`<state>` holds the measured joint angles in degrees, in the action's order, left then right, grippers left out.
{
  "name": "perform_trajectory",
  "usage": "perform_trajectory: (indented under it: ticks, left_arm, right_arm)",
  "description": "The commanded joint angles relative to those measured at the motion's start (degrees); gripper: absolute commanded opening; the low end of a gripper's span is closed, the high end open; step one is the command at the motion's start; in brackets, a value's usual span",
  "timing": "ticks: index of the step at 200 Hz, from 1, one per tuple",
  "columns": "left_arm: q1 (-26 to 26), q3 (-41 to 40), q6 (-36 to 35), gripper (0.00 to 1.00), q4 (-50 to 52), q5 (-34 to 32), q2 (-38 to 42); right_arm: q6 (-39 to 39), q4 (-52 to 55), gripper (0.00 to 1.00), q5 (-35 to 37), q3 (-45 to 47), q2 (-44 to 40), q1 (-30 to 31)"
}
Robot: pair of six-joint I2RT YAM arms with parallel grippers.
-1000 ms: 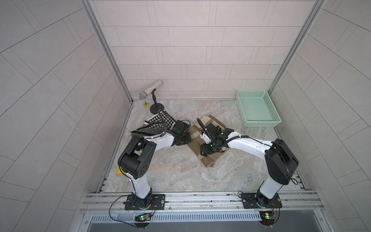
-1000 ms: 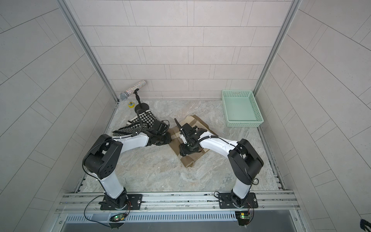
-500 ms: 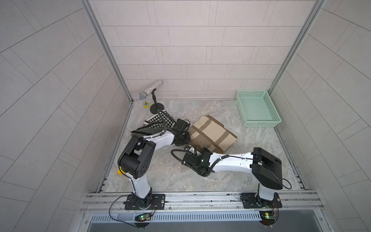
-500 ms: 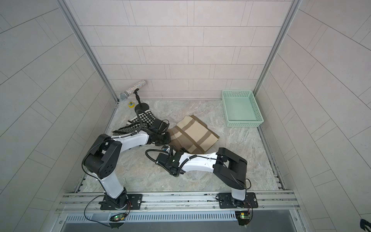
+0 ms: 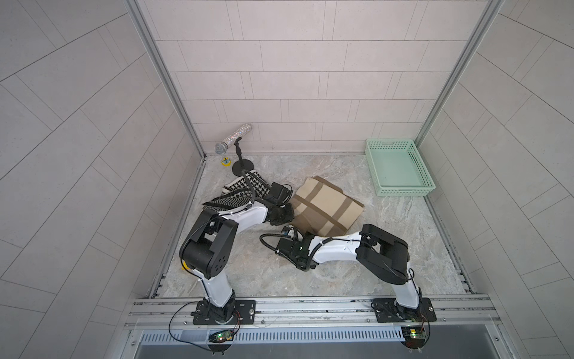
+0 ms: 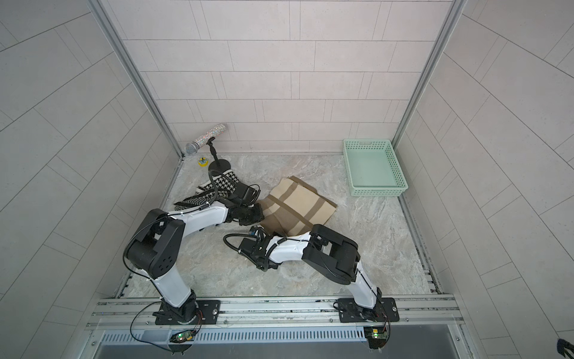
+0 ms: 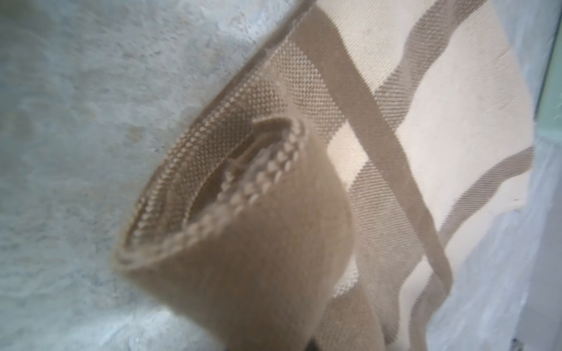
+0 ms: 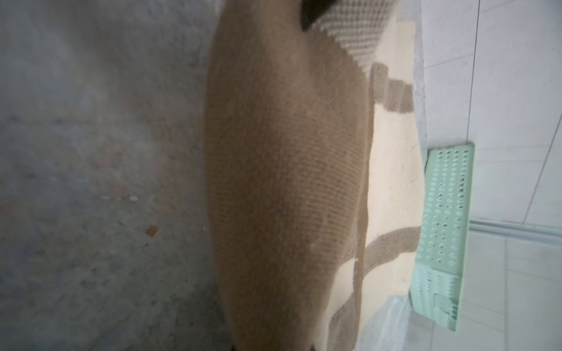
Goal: Roll up the scarf and place it into the basket
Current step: Roll the scarf at the center of the board.
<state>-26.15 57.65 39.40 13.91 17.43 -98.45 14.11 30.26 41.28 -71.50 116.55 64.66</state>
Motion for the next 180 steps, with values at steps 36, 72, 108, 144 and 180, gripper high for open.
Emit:
perform_trajectory:
  ticks: [36,72,108,144,180]
  left_arm:
    - [3.48,-2.77,-2.33,1.00,9.11,-6.46,16.23]
    - [3.56,-7.19,-4.20,1.00,10.18,-6.68,22.72]
    - [3.47,-11.76,-3.84,1.00,4.70,-1.90,23.18]
    - [2.27,-10.86,-3.47,0.84,-0.20,3.10,19.25]
    - [1.37,-9.74,-1.11,0.88,-6.15,4.40,13.30]
  right_arm:
    - [5.86,4.39,0.00,-28.25,4.24,-12.65,-4.25]
    - [7.34,3.84,0.00,-48.98,6.32,-17.38,-11.01]
    - [6.20,2.43,0.00,-65.16,6.29,-16.18,-21.16]
    - [6.81,-2.85,0.00,-84.13,7.62,-11.18,-30.94]
    - [7.17,-6.50,0.04,-92.20,8.40,-7.72,-34.93]
